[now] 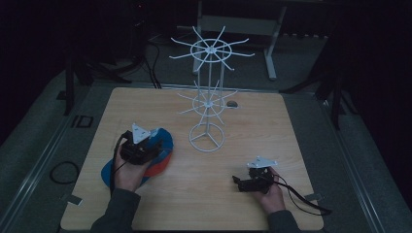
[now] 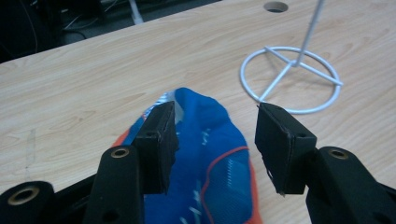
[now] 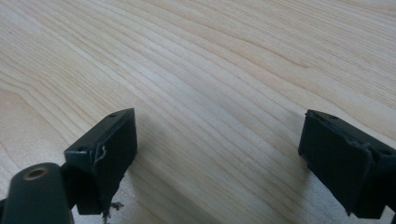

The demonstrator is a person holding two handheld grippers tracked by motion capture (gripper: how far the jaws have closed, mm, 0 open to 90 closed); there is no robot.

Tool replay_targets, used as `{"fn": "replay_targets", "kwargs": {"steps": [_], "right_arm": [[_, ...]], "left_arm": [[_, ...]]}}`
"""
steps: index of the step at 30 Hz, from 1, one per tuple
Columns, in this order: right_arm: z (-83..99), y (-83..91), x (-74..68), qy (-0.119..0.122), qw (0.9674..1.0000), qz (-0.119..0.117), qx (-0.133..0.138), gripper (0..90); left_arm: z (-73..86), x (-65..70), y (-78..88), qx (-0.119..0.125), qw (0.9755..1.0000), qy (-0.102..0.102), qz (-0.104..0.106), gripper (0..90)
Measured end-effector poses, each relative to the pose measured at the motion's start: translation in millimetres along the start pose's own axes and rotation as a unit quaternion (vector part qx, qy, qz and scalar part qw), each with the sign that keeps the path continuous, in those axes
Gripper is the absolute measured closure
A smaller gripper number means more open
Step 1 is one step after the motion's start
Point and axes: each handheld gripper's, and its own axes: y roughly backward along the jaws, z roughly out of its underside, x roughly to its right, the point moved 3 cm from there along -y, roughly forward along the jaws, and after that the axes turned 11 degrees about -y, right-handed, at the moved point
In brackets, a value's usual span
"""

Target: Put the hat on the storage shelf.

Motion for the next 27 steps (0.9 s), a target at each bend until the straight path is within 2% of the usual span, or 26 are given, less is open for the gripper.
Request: {"fn": "replay_targets", "kwargs": {"steps": [4,10,27], "right_arm": [[0.0,0.0,0.0,0.000,1.0000,0.000,0.000,11.4],[0.0,0.0,0.0,0.000,1.0000,0.000,0.000,11.4],[0.0,0.0,0.0,0.000,1.0000,0.000,0.000,11.4]], "left_arm": [[0.4,-5.3,-5.1,-0.006,0.9999,0.012,0.004,49.1],[5.7,-14.8,-19.1,-0.037,0.9987,0.031,0.014,50.9],[12.7,-18.7,-32.5,-0.081,0.9962,0.027,0.018,52.2]]}}
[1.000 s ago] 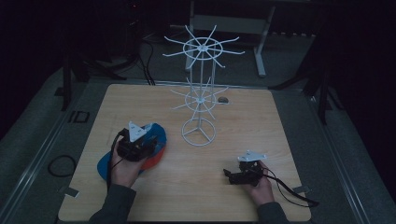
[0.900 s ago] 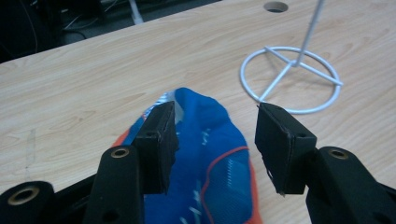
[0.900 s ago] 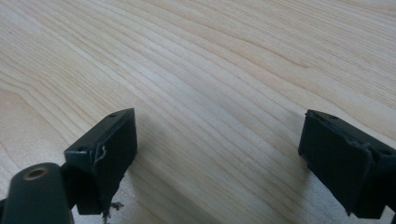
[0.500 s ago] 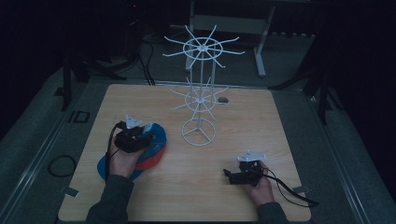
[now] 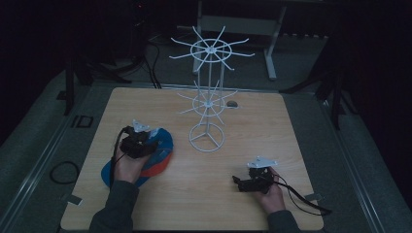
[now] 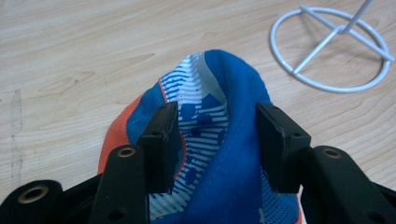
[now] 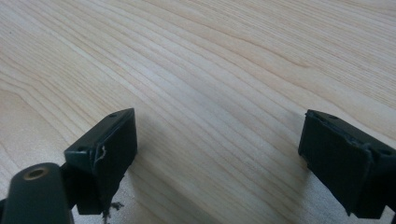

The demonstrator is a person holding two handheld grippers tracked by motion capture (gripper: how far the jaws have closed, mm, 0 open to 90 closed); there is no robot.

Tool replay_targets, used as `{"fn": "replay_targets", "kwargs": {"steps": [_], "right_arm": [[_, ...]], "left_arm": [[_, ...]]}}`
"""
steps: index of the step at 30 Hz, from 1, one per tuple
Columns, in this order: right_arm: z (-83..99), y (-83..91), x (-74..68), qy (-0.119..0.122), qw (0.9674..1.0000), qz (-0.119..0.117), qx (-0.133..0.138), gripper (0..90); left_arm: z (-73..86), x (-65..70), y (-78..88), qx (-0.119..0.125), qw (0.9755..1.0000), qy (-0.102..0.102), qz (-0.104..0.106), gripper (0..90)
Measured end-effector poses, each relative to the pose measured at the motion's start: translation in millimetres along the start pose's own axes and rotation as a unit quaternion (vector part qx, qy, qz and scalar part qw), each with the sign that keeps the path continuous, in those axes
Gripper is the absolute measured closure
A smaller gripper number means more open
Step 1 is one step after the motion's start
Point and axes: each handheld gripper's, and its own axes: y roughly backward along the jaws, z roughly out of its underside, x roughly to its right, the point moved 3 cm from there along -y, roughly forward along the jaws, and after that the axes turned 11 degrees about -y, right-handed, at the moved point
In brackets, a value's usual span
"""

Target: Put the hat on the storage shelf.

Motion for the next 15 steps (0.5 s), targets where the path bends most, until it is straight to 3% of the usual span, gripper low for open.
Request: {"fn": "replay_targets", "kwargs": {"steps": [10,15], "right_arm": [[0.0,0.0,-0.1,-0.001,1.0000,0.000,0.000,11.4],[0.0,0.0,-0.1,-0.001,1.0000,0.000,0.000,11.4]], "left_arm": [[3.0,-0.2,-5.0,-0.025,0.9996,-0.002,0.009,55.7],[4.5,1.0,-9.8,-0.047,0.9989,-0.006,0.004,58.2]]}}
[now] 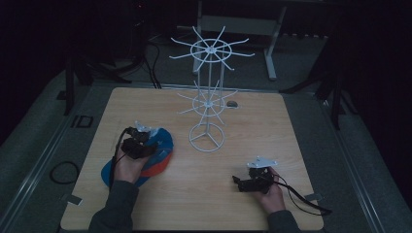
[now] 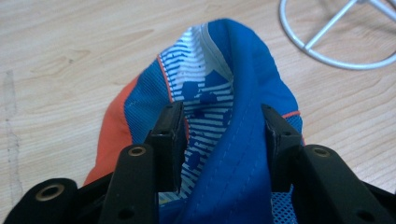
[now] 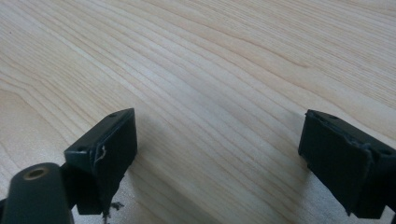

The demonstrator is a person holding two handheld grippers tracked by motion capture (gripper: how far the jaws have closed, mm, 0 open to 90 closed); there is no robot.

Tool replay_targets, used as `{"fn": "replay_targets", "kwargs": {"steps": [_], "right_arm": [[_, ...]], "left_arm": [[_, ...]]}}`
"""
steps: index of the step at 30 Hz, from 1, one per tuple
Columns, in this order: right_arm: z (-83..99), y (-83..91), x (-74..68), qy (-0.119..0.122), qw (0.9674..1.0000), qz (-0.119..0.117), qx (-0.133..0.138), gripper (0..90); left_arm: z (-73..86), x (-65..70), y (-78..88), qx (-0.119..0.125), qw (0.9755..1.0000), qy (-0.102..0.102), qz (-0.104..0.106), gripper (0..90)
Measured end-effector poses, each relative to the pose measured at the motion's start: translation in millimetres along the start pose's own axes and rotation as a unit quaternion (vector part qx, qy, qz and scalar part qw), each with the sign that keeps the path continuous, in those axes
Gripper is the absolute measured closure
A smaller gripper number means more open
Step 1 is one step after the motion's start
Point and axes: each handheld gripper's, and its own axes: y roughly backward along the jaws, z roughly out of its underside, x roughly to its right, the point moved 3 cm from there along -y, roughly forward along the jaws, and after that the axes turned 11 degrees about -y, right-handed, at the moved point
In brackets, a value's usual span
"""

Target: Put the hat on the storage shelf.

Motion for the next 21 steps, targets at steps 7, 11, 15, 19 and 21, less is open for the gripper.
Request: {"fn": "replay_targets", "kwargs": {"steps": [7,11,15,19,21], "right_arm": [[0.0,0.0,0.0,0.000,1.0000,0.000,0.000,11.4],[0.0,0.0,0.0,0.000,1.0000,0.000,0.000,11.4],[0.0,0.0,0.0,0.000,1.0000,0.000,0.000,11.4],[0.0,0.0,0.0,0.000,1.0000,0.000,0.000,11.4],[0.0,0.0,0.0,0.000,1.0000,0.000,0.000,11.4]], "left_arm": [[0.9,-1.3,-7.1,-0.024,0.9996,0.004,-0.016,58.0],[1.3,-3.1,-8.9,-0.028,0.9993,0.007,-0.022,70.7],[-0.5,-4.7,-2.6,-0.024,0.9991,0.005,-0.033,88.5],[-1.7,-8.5,7.0,-0.003,0.9993,0.008,-0.036,89.6],[-2.6,-10.5,11.5,0.005,0.9994,0.008,-0.033,89.7]]}}
